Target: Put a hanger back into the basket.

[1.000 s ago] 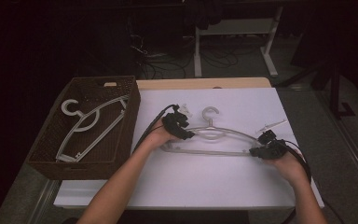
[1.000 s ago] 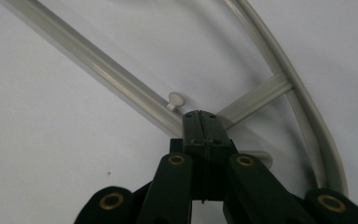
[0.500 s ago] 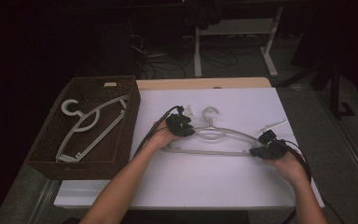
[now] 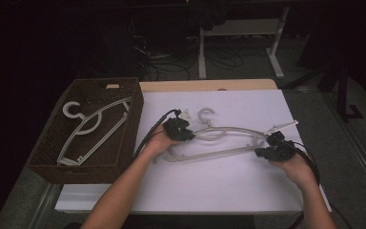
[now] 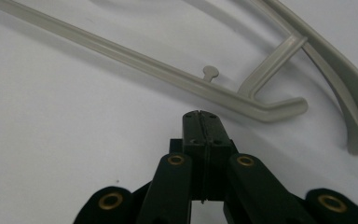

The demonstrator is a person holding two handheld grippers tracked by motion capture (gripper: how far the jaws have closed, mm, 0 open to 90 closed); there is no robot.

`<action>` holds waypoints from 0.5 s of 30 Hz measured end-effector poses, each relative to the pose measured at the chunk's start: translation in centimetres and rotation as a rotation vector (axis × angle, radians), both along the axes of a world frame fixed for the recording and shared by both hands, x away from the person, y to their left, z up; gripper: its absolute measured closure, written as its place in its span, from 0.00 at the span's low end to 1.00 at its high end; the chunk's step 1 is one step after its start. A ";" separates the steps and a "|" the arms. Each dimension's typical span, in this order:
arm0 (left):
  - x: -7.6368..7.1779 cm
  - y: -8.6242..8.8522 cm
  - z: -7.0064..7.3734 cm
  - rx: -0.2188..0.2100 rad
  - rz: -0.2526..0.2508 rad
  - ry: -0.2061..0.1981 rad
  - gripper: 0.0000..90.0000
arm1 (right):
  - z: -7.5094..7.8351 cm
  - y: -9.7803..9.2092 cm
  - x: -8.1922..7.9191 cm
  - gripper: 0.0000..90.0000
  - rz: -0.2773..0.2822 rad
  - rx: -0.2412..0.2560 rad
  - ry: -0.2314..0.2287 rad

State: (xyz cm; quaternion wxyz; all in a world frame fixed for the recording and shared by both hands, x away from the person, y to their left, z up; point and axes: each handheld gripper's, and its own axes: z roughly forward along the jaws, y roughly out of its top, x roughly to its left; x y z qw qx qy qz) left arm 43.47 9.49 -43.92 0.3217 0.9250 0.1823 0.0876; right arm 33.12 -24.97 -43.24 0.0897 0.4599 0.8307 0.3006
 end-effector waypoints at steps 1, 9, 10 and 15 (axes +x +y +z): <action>-0.1 0.1 0.3 -0.006 0.016 -0.002 0.91 | 0.1 0.0 0.0 0.92 0.004 0.013 -0.005; -0.6 1.3 4.0 -0.064 0.107 -0.012 0.91 | 0.0 0.3 -0.2 0.51 0.025 0.072 -0.038; -0.6 1.4 4.4 -0.071 0.112 -0.016 0.91 | 0.0 0.4 -0.2 0.46 0.023 0.076 -0.043; -1.2 2.1 7.0 -0.098 0.144 -0.029 0.91 | 0.1 0.5 -0.3 0.33 0.032 0.095 -0.068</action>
